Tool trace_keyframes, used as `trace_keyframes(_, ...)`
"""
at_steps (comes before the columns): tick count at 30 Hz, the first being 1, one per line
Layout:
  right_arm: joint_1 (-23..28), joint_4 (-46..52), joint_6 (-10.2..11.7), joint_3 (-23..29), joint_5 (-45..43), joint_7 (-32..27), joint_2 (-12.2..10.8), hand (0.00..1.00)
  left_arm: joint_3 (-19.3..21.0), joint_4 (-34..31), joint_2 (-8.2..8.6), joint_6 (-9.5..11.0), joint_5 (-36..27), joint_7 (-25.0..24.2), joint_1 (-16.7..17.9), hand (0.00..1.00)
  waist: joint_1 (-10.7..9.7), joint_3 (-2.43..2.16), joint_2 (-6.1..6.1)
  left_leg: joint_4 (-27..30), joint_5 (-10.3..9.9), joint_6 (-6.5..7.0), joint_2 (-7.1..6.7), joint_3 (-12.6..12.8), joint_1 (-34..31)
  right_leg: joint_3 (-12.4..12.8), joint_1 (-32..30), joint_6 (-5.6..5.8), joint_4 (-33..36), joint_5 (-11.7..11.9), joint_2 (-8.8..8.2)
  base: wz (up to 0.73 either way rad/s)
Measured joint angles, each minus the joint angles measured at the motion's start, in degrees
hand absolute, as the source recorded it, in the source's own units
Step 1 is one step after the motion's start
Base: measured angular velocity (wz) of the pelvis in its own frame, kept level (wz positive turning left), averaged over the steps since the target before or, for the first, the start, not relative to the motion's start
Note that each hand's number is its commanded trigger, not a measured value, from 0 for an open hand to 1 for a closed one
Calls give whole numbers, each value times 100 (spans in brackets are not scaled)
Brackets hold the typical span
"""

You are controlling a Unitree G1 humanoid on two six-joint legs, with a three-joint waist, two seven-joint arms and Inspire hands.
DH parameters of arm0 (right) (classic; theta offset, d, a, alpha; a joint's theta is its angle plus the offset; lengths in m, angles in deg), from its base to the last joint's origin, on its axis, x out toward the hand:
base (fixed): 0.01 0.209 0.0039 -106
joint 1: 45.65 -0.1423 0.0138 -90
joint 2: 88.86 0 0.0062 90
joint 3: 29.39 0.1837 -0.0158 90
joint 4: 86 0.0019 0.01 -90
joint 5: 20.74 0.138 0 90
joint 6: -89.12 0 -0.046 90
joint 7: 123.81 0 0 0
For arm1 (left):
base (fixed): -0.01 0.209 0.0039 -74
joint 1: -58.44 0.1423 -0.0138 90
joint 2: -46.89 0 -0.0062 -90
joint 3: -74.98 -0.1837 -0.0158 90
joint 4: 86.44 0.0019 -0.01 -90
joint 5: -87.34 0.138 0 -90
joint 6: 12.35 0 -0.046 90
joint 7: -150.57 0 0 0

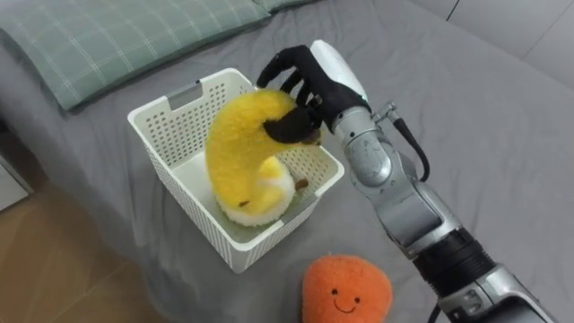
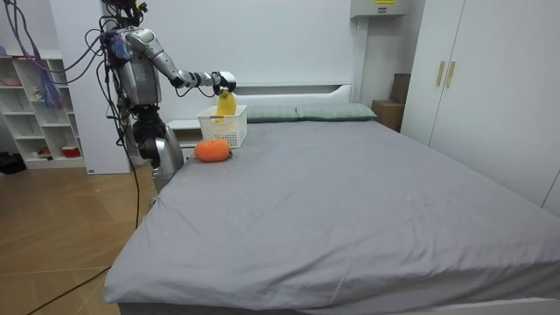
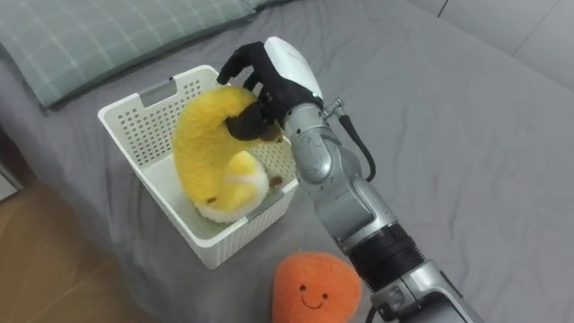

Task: Collect toys from the bed

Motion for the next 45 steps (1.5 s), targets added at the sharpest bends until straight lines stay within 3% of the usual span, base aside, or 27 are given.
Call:
trace_keyframes(20, 0, -288, -5, 1, 64, -6, 41, 0, 9, -1, -4, -68, -1, 5, -59, 0, -4, 5, 18, 12, -1, 12, -32, -27, -16, 8, -5, 0, 4, 0, -25, 0)
trace_keyframes(35, 7, -390, 11, 11, 75, -4, 67, 0, 14, 1, 4, -66, 1, 20, -68, 0, -27, -23, 102, 8, 0, 15, -33, -21, 8, 40, -12, 0, 3, 0, -27, 0)
trace_keyframes(41, 126, -360, 100, 309, 567, -35, 263, 0, 70, 7, 17, -66, 114, 8, -15, 0, -46, -32, 87, -8, 8, 28, -21, 30, 30, 73, 5, 0, 4, 0, -33, -3)
trace_keyframes(45, 253, -365, 270, 527, 1180, -218, 302, 0, 122, 7, 2, -19, 110, 9, 109, 0, -247, -28, 101, -38, 11, 37, 32, 156, 166, 129, 83, 0, 3, 1, -34, -8)
